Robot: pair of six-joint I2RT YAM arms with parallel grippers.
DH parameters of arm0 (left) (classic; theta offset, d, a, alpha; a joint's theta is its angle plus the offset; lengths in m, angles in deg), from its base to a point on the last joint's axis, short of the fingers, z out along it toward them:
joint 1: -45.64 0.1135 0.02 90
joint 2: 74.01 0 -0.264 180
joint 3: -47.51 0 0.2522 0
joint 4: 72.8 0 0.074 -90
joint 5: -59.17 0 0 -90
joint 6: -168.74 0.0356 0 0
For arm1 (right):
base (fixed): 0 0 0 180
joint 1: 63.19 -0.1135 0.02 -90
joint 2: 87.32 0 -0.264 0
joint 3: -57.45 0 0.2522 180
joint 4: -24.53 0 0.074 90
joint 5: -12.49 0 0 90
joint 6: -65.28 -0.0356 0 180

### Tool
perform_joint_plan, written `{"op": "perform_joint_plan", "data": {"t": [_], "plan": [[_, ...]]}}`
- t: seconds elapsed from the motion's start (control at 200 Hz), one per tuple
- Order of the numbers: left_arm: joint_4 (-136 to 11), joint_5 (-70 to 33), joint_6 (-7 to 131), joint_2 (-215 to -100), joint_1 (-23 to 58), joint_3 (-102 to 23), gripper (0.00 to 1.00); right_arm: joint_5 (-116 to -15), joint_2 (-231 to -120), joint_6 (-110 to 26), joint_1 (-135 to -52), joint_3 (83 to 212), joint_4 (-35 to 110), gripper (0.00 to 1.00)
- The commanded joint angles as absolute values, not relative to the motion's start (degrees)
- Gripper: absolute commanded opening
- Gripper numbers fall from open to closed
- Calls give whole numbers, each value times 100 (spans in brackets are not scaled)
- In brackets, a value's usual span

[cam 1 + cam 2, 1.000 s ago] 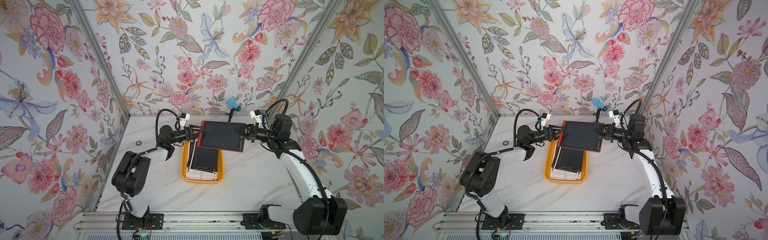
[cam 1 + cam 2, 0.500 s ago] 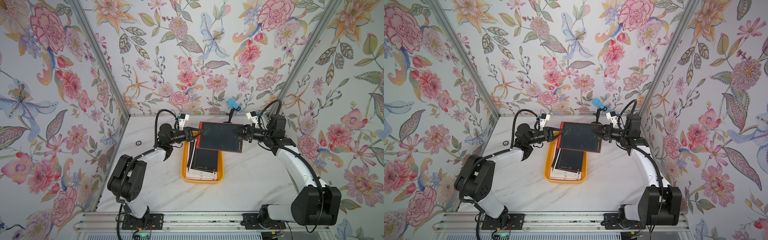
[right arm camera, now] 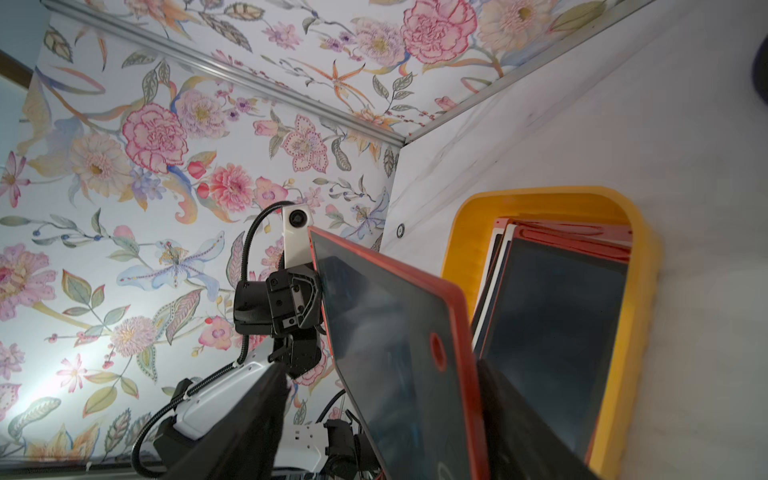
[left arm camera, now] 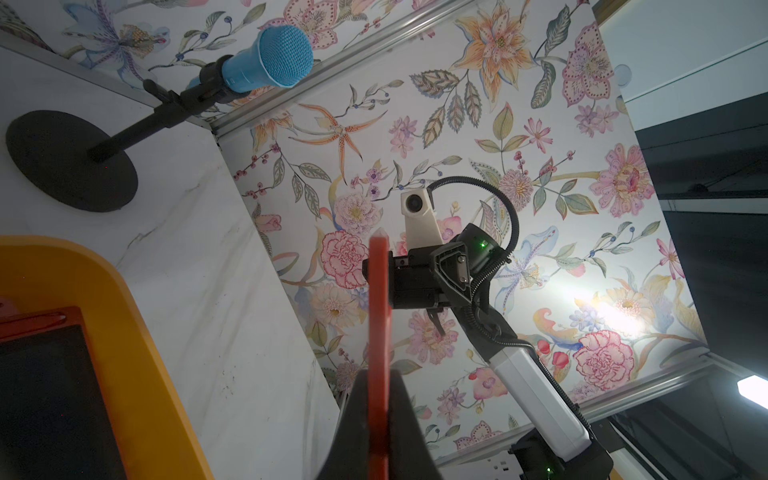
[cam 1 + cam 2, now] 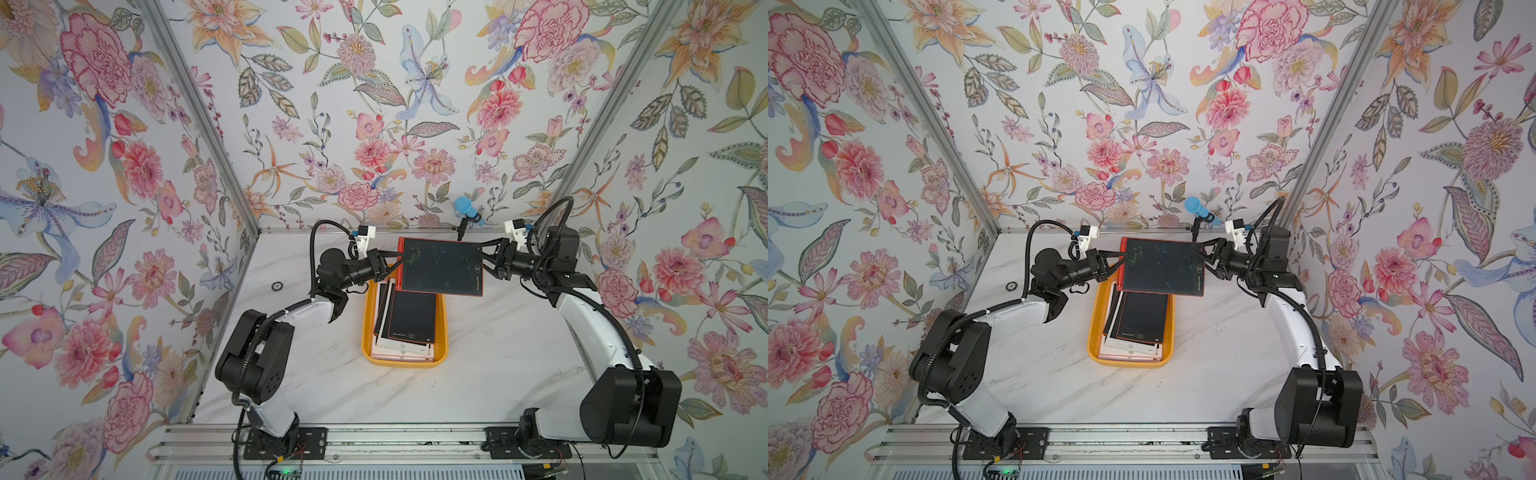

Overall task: Take out the writing tablet from the storage box
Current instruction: Pick up the writing tablet from the storage box.

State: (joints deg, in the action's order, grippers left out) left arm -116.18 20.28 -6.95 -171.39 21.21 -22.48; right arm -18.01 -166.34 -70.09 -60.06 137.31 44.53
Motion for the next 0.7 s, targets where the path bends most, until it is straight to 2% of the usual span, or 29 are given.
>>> {"op": "perform_joint_plan", "data": {"t": [0.0,0.14,0.265,0.48,0.696], "plan": [[-11896,1466,-962,-16999,1992,-2334,0,-2328,-16249,-7012,-5594,13741,4395,72],[-11487,1001,-844,-17038,1698,-2538,0,-3150,-15856,-6718,-5066,13782,4834,72],[-11098,464,-758,-17248,1259,-2832,0,-3980,-15702,-5962,-4988,14360,5774,72],[-10464,-220,-686,-17723,484,-3454,0,-5423,-15438,-5125,-5383,15089,6811,72],[-10125,-642,-688,-18252,-45,-3891,0,-6157,-15149,-4809,-5816,15496,6903,76]]}}
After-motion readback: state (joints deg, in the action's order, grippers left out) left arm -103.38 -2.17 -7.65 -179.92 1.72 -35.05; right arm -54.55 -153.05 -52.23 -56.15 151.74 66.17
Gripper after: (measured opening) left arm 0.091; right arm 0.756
